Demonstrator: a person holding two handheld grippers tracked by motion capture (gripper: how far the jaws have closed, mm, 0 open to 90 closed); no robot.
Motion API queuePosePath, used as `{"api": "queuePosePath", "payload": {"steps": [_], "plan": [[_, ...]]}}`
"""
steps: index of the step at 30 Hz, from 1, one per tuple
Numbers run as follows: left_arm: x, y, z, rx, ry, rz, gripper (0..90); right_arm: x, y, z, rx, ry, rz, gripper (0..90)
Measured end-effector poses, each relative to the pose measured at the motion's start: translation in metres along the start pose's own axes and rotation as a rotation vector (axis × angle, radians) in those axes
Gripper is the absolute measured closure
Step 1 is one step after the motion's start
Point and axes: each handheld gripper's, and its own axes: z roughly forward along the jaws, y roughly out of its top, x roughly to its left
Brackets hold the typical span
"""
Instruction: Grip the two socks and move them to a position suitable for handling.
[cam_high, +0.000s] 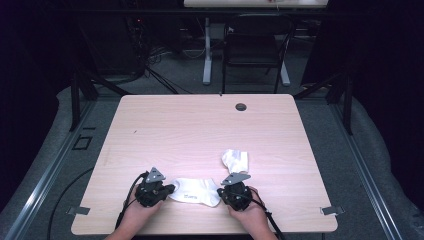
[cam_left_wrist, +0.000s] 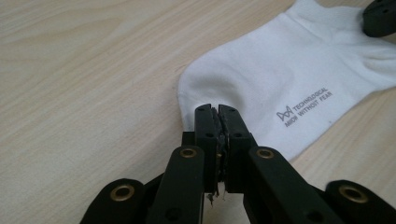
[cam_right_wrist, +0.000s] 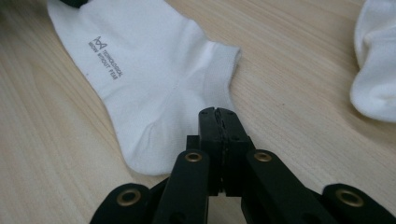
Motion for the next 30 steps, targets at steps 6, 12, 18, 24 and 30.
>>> {"api": "queuePosePath", "payload": {"steps": [6, 12, 18, 24, 30], "plan": [[-0.005, -0.007, -0.003, 0.018, -0.024, -0.004, 87.6, -0.002, -0.001, -0.002, 0.014, 0.004, 0.005, 90.0], [-0.010, -0.010, -0.005, 0.013, -0.032, -0.001, 86.7, 0.000, -0.001, -0.005, 0.029, 0.003, 0.000, 90.0], [-0.014, -0.014, -0.008, 0.009, -0.043, -0.011, 83.3, 0.000, -0.001, -0.007, 0.052, 0.012, -0.002, 90.0], [-0.017, -0.014, -0.011, -0.022, -0.041, -0.013, 74.8, -0.007, -0.001, -0.012, 0.038, 0.072, 0.077, 86.8], [-0.013, -0.008, -0.018, -0.092, -0.036, -0.018, 68.1, -0.019, 0.000, -0.022, -0.029, 0.042, 0.104, 81.9]]}}
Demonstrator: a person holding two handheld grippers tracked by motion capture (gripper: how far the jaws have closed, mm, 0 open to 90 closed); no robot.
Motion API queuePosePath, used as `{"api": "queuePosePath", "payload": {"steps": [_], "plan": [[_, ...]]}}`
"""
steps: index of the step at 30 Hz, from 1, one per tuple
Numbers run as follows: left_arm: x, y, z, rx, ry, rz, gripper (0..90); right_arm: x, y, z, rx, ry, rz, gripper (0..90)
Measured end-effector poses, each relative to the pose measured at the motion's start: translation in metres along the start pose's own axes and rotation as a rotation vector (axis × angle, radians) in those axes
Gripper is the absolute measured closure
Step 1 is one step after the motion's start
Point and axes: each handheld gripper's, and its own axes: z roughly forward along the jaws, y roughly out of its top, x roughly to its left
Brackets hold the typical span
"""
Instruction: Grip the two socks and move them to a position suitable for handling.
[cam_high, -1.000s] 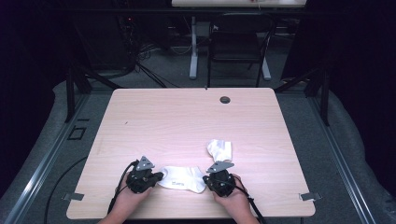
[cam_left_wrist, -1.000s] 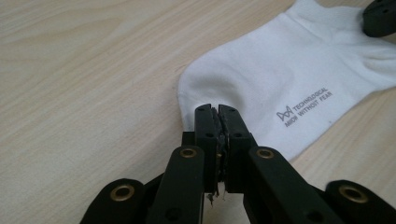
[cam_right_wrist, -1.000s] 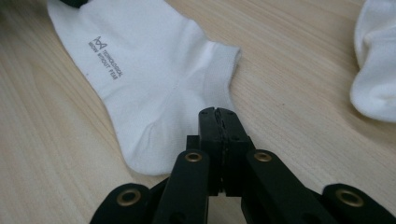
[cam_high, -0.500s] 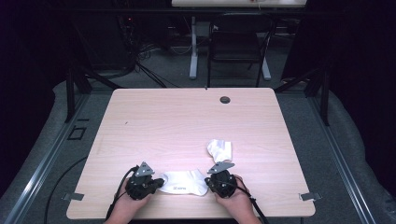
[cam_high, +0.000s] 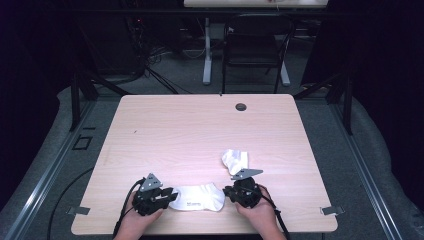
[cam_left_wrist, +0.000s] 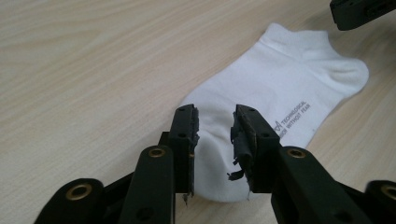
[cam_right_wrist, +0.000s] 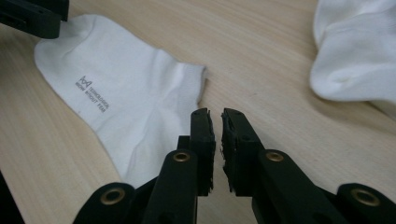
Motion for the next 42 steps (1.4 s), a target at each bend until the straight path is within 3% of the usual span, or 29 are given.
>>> {"api": "queuePosePath", "payload": {"steps": [12, 19, 23, 28, 30, 36, 42], "plan": [[0.017, 0.004, 0.000, -0.033, 0.033, -0.019, 62.6, -0.015, 0.011, -0.007, -0.077, -0.134, 0.030, 76.7], [0.020, 0.006, 0.003, -0.032, 0.035, -0.022, 60.0, -0.036, 0.028, -0.002, -0.087, -0.220, 0.058, 72.9], [0.022, 0.006, 0.004, -0.036, 0.039, -0.023, 58.8, -0.050, 0.035, 0.003, -0.101, -0.241, 0.105, 70.7], [0.024, 0.007, 0.004, -0.037, 0.040, -0.025, 58.5, -0.063, 0.041, 0.008, -0.136, -0.291, 0.104, 70.3], [0.024, 0.007, 0.004, -0.037, 0.039, -0.027, 58.5, -0.068, 0.044, 0.010, -0.129, -0.294, 0.129, 70.9], [0.025, 0.008, 0.004, -0.039, 0.034, -0.032, 58.5, -0.074, 0.052, 0.024, -0.115, -0.319, 0.142, 72.0], [0.026, 0.008, 0.005, -0.038, 0.034, -0.036, 58.4, -0.074, 0.055, 0.041, -0.073, -0.334, 0.132, 72.9]]}}
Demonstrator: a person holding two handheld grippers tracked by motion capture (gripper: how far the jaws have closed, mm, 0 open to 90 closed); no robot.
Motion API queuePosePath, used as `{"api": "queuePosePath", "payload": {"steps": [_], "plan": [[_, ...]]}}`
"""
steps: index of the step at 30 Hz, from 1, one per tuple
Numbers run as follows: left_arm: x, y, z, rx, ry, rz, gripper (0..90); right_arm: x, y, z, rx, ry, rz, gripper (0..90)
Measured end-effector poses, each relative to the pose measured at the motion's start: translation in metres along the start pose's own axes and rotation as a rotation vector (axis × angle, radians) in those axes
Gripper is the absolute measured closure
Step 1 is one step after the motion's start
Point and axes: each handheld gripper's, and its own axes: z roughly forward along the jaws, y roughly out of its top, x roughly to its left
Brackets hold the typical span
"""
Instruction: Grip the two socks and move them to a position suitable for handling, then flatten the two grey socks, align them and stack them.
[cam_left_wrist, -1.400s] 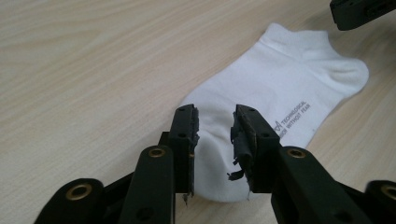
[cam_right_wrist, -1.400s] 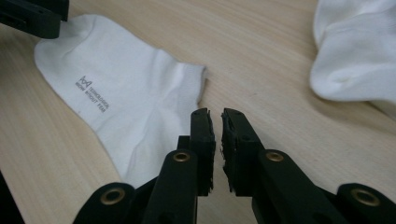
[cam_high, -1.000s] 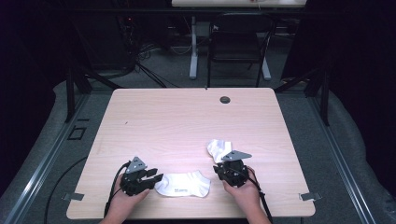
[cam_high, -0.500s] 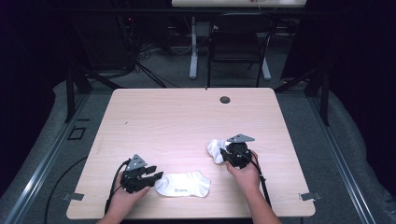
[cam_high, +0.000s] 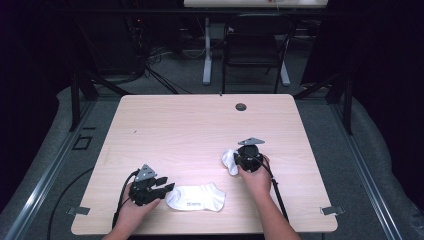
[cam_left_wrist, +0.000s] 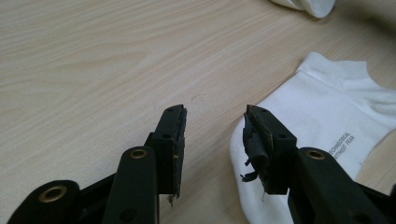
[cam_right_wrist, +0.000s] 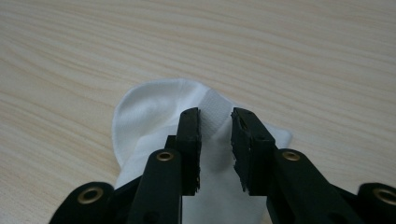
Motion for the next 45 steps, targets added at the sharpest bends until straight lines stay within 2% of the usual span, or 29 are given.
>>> {"api": "queuePosePath", "payload": {"steps": [6, 12, 16, 21, 23, 27, 29, 34, 40, 42, 44, 45], "plan": [[0.000, 0.000, 0.000, -0.001, -0.002, -0.002, 58.0, 0.009, -0.003, 0.010, 0.040, 0.007, -0.038, 76.0], [0.001, 0.000, 0.000, 0.001, -0.006, -0.002, 57.9, 0.016, -0.005, 0.012, 0.031, 0.041, -0.050, 77.4], [0.001, 0.001, 0.001, 0.000, -0.004, -0.001, 57.9, 0.024, -0.005, 0.013, 0.027, 0.080, -0.066, 78.3], [0.001, 0.001, 0.001, -0.003, -0.005, -0.005, 57.9, 0.037, -0.003, 0.016, 0.032, 0.113, -0.089, 78.7], [0.000, 0.001, 0.002, -0.003, -0.006, -0.014, 57.8, 0.048, -0.002, 0.018, 0.028, 0.135, -0.108, 79.0], [0.001, 0.001, 0.001, -0.003, -0.008, -0.003, 57.8, 0.062, 0.000, 0.020, 0.030, 0.168, -0.135, 79.2], [0.001, 0.001, 0.001, -0.006, -0.007, -0.004, 57.8, 0.067, 0.001, 0.021, 0.035, 0.176, -0.157, 79.2], [0.002, 0.002, 0.002, -0.003, -0.005, -0.011, 57.8, 0.078, 0.001, 0.022, 0.033, 0.202, -0.175, 79.3], [0.001, 0.002, 0.003, 0.000, -0.004, -0.009, 57.7, 0.084, 0.003, 0.021, 0.044, 0.221, -0.193, 77.9], [0.001, 0.002, 0.002, 0.000, -0.003, -0.006, 57.8, 0.085, 0.004, 0.020, 0.038, 0.220, -0.187, 77.0], [0.001, 0.002, 0.002, -0.003, -0.003, -0.009, 57.7, 0.086, 0.005, 0.014, 0.023, 0.236, -0.180, 74.3], [0.002, 0.002, 0.002, -0.004, 0.000, -0.006, 57.7, 0.088, 0.005, 0.008, 0.005, 0.251, -0.192, 71.1]]}}
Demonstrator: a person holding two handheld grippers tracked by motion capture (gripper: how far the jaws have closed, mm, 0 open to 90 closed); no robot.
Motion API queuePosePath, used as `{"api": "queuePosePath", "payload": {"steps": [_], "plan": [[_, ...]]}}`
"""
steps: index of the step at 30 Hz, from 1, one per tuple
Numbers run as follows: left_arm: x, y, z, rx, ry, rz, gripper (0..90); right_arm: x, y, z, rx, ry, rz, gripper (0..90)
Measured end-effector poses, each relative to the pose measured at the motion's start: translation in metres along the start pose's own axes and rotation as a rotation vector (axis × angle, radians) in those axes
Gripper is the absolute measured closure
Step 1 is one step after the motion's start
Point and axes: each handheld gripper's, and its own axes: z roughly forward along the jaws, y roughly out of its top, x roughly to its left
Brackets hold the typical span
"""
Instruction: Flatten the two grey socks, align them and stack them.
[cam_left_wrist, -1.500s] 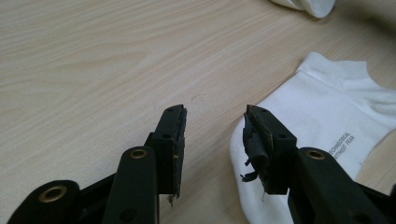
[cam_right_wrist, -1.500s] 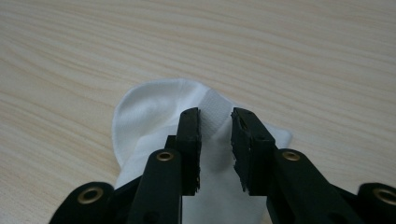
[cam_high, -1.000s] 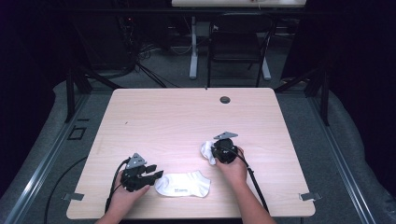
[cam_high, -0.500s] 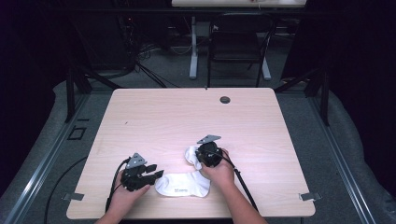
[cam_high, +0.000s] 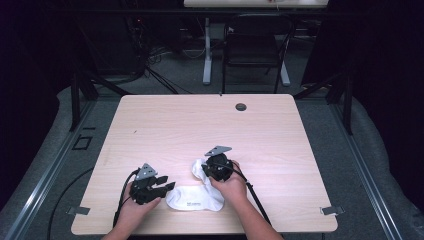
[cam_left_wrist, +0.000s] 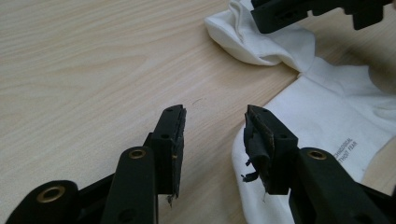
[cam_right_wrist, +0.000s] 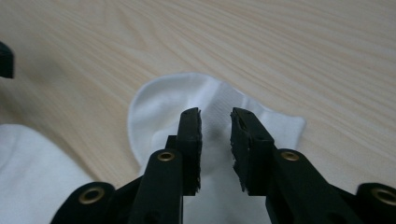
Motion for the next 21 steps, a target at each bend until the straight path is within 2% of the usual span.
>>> {"api": "queuePosePath", "payload": {"steps": [5, 8, 12, 16, 21], "plan": [[0.001, 0.005, 0.002, -0.006, 0.009, 0.005, 57.8, 0.012, -0.001, -0.011, -0.032, 0.030, -0.029, 64.8], [0.002, 0.010, 0.003, -0.015, 0.010, 0.004, 57.8, 0.019, -0.004, -0.011, -0.005, 0.046, -0.051, 63.0], [0.003, 0.018, 0.004, -0.036, 0.010, -0.005, 57.9, 0.028, -0.008, -0.008, 0.034, 0.013, -0.104, 62.8], [0.002, 0.024, 0.010, -0.030, 0.013, 0.004, 57.9, 0.029, -0.011, -0.004, 0.061, 0.013, -0.082, 70.1], [-0.004, 0.033, 0.017, -0.027, 0.011, 0.025, 58.1, 0.028, -0.012, -0.006, 0.063, 0.014, -0.068, 86.6]]}}
